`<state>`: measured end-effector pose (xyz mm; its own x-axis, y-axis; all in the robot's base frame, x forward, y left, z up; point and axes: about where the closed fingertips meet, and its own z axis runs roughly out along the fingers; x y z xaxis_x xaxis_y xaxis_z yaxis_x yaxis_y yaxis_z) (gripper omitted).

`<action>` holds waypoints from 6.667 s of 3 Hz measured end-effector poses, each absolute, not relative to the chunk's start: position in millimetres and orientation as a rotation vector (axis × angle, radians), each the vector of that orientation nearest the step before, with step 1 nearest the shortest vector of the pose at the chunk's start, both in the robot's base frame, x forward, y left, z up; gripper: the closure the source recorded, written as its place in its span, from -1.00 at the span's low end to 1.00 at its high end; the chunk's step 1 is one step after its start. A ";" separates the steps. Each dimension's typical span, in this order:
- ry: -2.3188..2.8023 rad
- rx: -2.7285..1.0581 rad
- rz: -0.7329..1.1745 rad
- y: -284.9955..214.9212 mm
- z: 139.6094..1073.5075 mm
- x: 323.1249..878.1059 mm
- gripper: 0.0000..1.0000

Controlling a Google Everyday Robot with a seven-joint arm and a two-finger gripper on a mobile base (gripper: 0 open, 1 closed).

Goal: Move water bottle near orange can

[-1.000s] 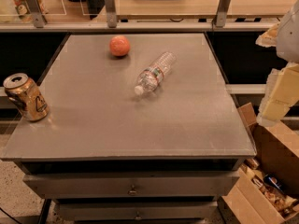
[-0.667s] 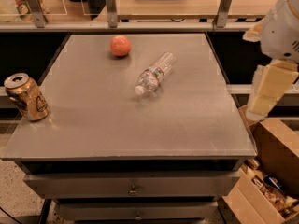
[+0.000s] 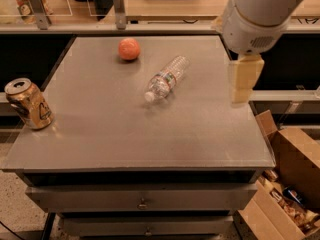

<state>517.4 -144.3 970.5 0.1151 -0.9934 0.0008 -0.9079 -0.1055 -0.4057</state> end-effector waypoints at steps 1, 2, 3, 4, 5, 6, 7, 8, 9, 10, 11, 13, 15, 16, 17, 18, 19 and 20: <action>1.711 -2.242 -0.550 -111.9 959.0 550.1 -1.00; 1.567 -2.355 -0.667 -85.3 946.8 581.4 -1.00; 1.558 -2.343 -0.664 -87.8 951.3 581.0 -1.00; 1.473 -2.416 -0.668 -75.1 948.7 589.8 -1.00; 1.365 -2.532 -0.691 -56.2 930.7 602.8 -1.00; 1.286 -2.618 -0.678 -48.0 907.8 620.1 -1.00; 1.200 -2.668 -0.621 -39.3 885.0 632.4 -1.00; 1.133 -2.708 -0.554 -25.4 865.0 639.7 -1.00; 1.104 -2.738 -0.507 -16.9 849.6 643.5 -0.63; 1.074 -2.767 -0.486 -11.6 843.5 642.9 -0.19; 1.068 -2.805 -0.454 -7.0 839.2 640.4 0.30; 1.038 -2.832 -0.433 -1.8 851.7 625.0 1.00; 0.892 -2.845 -0.451 18.5 856.9 605.1 1.00; 0.597 -2.859 -0.442 58.9 866.1 556.3 1.00; 0.265 -2.868 -0.422 107.7 871.3 501.7 1.00; -0.006 -2.859 -0.433 150.2 874.2 457.6 1.00; -0.039 -2.859 -0.435 154.2 874.5 452.9 1.00; -0.091 -2.850 -0.442 161.2 876.8 450.4 1.00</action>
Offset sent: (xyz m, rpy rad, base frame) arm 0.0993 0.0910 -0.0461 -0.3183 -0.1199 0.3449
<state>450.4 161.2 876.8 0.9518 0.0227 0.3058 0.1004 -0.9654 -0.2407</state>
